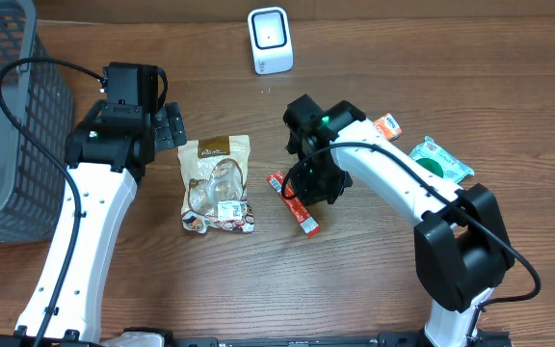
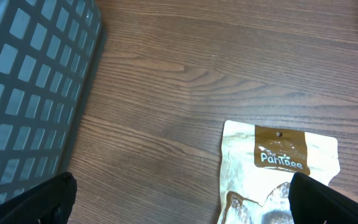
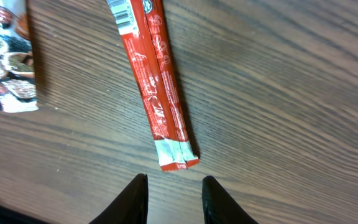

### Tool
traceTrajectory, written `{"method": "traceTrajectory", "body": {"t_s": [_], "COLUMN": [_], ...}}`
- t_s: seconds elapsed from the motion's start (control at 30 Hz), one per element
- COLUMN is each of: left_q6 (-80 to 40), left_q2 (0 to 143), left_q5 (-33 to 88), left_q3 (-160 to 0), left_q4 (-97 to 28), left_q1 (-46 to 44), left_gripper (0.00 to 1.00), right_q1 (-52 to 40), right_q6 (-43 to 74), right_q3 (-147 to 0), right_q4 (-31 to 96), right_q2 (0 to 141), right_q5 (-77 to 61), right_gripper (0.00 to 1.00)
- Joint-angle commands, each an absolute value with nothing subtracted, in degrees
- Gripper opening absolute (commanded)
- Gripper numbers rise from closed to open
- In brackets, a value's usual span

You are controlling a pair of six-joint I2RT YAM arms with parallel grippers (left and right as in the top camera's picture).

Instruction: Scan the item barcode

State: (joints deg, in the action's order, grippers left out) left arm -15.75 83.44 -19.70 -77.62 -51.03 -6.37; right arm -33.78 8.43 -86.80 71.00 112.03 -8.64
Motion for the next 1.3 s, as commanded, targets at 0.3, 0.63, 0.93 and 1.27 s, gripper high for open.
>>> {"method": "traceTrajectory", "body": {"t_s": [0.3, 0.63, 0.93, 1.27], "left_q6": [-15.9, -15.9, -15.9, -15.9], "left_q2": [83.2, 83.2, 83.2, 83.2], "left_q5": [-19.5, -19.5, -19.5, -19.5], "left_q3": [-78.5, -78.5, -78.5, -78.5], "left_q4": [-50.7, -50.7, -50.7, -50.7], "left_q1": [-6.8, -6.8, -6.8, -6.8], "left_gripper": [1.0, 1.0, 1.0, 1.0], "right_q1": [-36.0, -35.7, -34.6, -34.5], "right_q6": [11.9, 12.2, 11.8, -13.9], "right_q3": [-71.3, -68.5, -76.8, -77.4], "right_q4": [56.1, 54.6, 62.1, 67.5], "right_q2": [111.2, 111.2, 105.1, 87.8], "right_q5": [-8.6, 2.4, 1.2, -18.2], "right_gripper": [0.3, 0.04, 0.04, 0.04]}}
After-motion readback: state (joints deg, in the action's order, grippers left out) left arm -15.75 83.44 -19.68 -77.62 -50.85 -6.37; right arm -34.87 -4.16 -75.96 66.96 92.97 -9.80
